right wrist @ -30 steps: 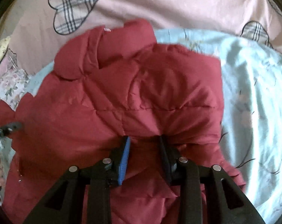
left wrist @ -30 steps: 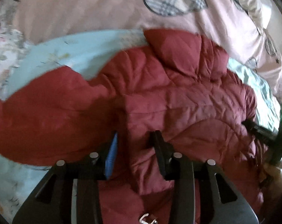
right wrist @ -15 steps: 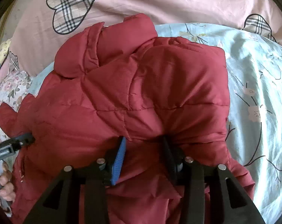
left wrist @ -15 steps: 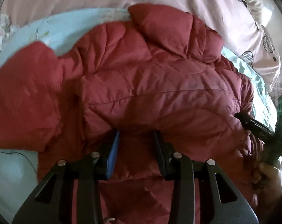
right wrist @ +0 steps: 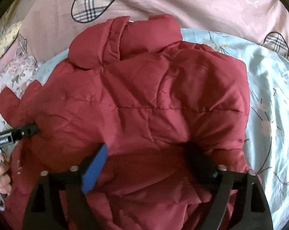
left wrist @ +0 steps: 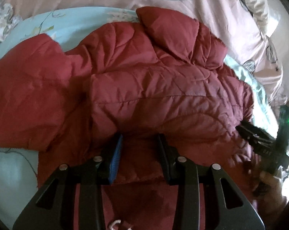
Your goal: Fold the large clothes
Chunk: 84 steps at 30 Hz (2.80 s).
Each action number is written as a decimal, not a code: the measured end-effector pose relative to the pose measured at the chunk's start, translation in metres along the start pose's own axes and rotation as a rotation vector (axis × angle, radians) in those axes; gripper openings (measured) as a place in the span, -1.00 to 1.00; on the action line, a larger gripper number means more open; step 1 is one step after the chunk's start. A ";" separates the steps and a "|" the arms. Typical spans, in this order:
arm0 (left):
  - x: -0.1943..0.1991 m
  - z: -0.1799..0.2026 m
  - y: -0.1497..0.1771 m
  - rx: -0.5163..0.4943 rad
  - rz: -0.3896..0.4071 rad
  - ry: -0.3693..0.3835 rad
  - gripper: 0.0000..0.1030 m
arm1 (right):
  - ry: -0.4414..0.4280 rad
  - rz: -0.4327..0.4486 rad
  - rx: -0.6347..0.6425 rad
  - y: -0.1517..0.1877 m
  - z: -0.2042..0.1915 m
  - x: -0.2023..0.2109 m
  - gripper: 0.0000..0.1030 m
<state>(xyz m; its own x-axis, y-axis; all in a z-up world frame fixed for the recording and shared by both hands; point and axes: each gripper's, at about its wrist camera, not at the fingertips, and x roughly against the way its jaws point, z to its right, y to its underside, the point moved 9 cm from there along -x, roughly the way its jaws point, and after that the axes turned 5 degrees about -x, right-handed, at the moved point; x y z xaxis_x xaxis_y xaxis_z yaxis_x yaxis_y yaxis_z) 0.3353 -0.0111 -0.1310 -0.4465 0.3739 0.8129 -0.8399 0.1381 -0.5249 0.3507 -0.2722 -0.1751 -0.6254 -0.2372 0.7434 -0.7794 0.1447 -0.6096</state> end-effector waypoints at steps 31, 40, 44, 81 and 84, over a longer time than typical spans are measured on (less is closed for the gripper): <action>0.144 -0.244 0.045 0.506 0.239 -0.357 0.10 | -0.082 0.048 0.011 0.024 -0.028 0.085 0.99; 0.149 -0.315 0.023 0.600 0.304 -0.414 0.12 | -0.057 0.041 0.023 0.029 -0.032 0.089 0.99; 0.145 -0.332 0.010 0.611 0.320 -0.413 0.12 | -0.013 0.028 0.051 0.036 -0.032 0.089 0.99; 0.142 -0.024 -0.042 0.044 0.437 0.025 -0.85 | -0.047 0.041 -0.054 0.049 -0.007 0.104 0.96; 0.130 0.006 -0.043 -0.004 0.410 0.048 -0.85 | -0.056 0.045 -0.070 0.048 0.000 0.107 0.96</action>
<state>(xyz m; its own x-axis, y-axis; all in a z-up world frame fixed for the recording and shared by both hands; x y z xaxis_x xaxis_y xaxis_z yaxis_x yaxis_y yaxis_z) 0.3117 0.0260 -0.0007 -0.7286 0.4414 0.5237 -0.5943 -0.0274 -0.8038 0.2462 -0.2903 -0.1248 -0.6585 -0.2823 0.6976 -0.7523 0.2229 -0.6200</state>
